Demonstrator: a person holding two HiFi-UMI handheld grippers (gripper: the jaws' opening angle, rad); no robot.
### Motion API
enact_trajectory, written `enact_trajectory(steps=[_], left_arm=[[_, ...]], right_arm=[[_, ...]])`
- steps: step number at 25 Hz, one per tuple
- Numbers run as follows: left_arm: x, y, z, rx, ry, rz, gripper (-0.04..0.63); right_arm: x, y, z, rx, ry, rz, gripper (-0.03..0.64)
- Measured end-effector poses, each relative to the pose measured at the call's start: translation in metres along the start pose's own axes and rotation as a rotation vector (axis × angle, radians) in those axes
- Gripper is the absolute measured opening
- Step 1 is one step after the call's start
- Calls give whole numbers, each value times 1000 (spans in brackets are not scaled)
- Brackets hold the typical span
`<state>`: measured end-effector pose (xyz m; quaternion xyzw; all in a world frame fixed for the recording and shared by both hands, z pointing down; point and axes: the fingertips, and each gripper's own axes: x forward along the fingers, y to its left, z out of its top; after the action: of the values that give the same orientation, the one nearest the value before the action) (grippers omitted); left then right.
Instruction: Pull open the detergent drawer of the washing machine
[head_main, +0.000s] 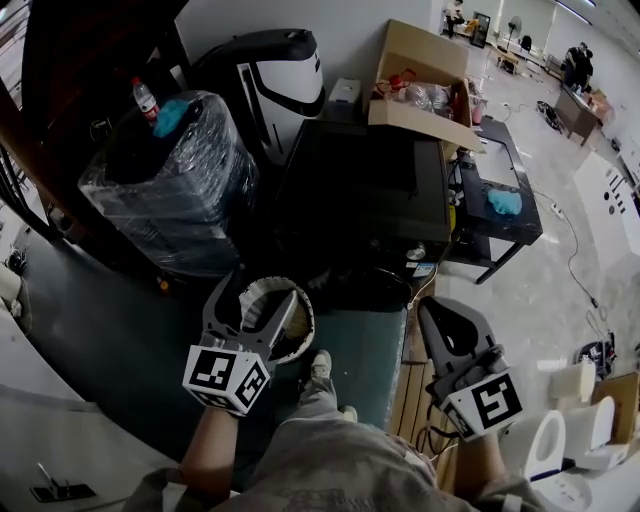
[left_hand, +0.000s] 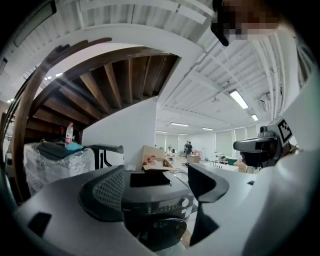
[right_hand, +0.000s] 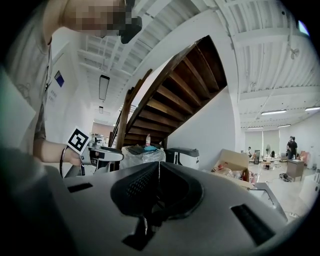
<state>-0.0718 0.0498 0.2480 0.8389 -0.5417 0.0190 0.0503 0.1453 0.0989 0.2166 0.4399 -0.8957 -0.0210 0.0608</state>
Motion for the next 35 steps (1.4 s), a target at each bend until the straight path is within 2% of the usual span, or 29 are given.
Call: enact_trajectory(steps=[6, 14, 20, 25, 30, 35], left_arm=[[53, 46, -31, -158, 31, -22, 393], [128, 105, -88, -437, 59, -83, 393], [171, 143, -148, -538, 112, -89, 393], [201, 163, -192, -656, 158, -117, 393], [226, 171, -233, -775, 201, -151, 393], [243, 180, -274, -899, 213, -135, 407]], right_arm=[[60, -16, -13, 8, 55, 11, 32], [151, -38, -38, 40, 123, 30, 32], [216, -44, -63, 62, 183, 52, 32], [263, -46, -81, 68, 223, 66, 32], [293, -47, -94, 71, 248, 61, 32], [310, -51, -109, 115, 251, 32, 32]])
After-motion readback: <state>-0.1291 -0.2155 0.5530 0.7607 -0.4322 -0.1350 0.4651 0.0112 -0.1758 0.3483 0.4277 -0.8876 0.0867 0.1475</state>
